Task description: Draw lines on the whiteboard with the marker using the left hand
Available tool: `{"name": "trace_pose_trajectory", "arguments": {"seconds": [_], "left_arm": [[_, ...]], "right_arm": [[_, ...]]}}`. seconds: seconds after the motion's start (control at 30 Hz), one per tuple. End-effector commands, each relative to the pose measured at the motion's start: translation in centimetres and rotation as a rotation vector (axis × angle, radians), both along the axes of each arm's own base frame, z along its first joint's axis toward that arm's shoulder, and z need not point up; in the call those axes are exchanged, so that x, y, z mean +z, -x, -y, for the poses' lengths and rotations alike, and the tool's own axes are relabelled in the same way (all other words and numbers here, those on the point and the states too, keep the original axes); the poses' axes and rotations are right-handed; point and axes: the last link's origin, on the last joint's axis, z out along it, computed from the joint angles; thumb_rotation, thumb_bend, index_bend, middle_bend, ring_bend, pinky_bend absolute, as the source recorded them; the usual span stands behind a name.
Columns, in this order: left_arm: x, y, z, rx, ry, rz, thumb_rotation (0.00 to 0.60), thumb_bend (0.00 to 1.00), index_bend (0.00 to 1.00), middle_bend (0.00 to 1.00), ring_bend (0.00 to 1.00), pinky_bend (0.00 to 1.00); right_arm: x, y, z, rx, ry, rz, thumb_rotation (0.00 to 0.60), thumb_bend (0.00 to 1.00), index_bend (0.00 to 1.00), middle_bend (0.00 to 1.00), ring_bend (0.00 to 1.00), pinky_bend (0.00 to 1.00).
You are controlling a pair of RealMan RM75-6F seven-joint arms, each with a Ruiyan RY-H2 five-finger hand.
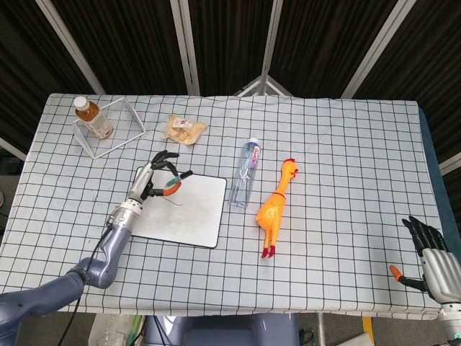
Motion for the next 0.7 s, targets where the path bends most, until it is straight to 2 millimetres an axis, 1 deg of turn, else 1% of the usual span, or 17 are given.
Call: {"name": "trace_pose_trajectory", "arguments": {"seconds": [0.03,0.2,0.37,0.7], "left_arm": [[-0.2,-1.3,0.4,0.015,-0.001,0.011,0.6,0.54,0.73,0.18,0.03,0.05],[-2.2,-2.3,1.1,0.032,0.016,-0.004,0.6,0.54,0.73,0.18,0.03,0.05],[-3.8,-3.1,1.3,0.038,0.019,-0.022,0.6,0.54,0.73,0.18,0.03,0.05],[-5.5,-3.5,1.1,0.056,0.025,-0.05,0.6,0.54,0.73,0.18,0.03,0.05]], "right_arm": [[0.0,0.0,-0.1,0.001,-0.002,0.002,0.6,0.27,0.0,0.0,0.0,0.0],[0.1,0.1,-0.2,-0.003,-0.003,0.005,0.6,0.26,0.0,0.0,0.0,0.0],[0.1,0.2,-0.2,-0.009,-0.002,0.01,0.6,0.26,0.0,0.0,0.0,0.0],[0.2,0.2,-0.2,-0.011,-0.003,0.024,0.6,0.27,0.0,0.0,0.0,0.0]]}}
